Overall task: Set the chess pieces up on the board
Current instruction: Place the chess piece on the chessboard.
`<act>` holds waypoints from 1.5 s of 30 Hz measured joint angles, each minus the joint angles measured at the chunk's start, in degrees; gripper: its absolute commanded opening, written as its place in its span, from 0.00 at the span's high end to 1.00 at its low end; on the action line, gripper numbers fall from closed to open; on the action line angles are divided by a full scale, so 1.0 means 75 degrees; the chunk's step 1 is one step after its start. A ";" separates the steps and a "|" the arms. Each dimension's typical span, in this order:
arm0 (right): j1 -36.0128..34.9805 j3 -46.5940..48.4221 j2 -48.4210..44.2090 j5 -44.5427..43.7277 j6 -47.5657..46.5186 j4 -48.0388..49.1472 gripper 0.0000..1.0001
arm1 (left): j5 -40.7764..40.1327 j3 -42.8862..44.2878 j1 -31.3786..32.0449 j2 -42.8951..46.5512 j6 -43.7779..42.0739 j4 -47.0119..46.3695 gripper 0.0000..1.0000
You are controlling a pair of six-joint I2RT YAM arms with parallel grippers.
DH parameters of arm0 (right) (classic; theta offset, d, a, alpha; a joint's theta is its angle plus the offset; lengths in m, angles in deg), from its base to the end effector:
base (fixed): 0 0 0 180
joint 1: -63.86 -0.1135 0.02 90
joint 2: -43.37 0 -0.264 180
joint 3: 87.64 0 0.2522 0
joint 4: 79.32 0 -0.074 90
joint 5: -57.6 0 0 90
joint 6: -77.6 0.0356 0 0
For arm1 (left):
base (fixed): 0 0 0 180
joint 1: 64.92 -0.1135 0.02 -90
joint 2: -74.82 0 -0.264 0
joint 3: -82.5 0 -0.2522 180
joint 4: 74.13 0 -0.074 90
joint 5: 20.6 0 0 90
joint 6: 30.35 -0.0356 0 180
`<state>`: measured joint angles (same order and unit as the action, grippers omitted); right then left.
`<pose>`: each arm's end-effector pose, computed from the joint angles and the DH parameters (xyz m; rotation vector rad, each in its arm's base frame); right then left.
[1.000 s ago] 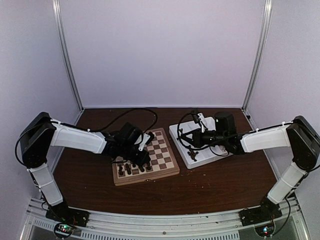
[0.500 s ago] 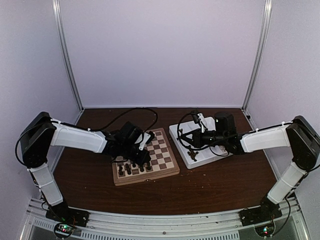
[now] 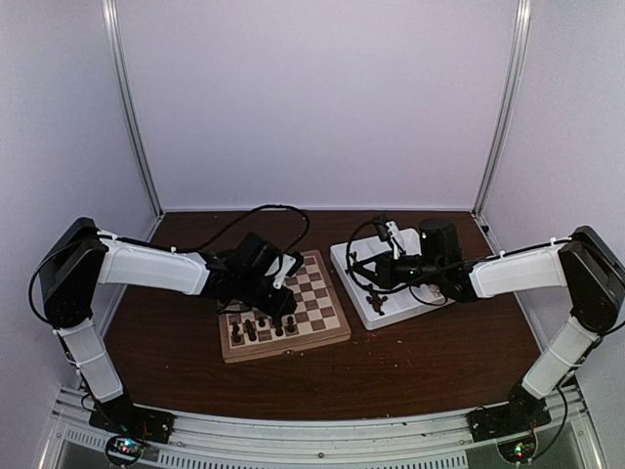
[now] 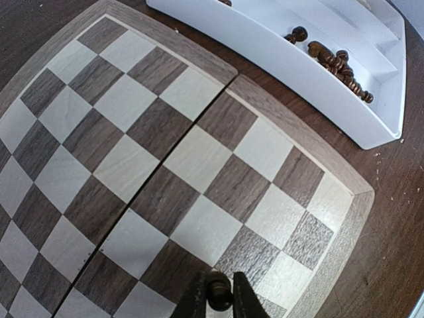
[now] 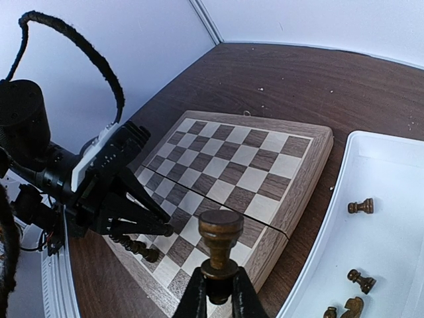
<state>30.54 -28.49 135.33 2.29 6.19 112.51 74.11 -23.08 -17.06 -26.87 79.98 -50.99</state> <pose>0.2708 0.2023 0.2037 -0.6856 1.9378 1.1691 0.2444 -0.2744 0.1721 0.6430 2.4662 -0.6010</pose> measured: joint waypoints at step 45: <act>0.0055 0.0003 0.0090 -0.0047 0.0119 -0.0006 1.00 | 0.0227 0.4599 0.0000 -0.1276 0.0370 0.5193 0.72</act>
<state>30.96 -28.47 136.01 1.95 7.09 112.46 75.82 11.41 -17.06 -36.45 82.76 -12.04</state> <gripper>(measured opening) 0.101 0.282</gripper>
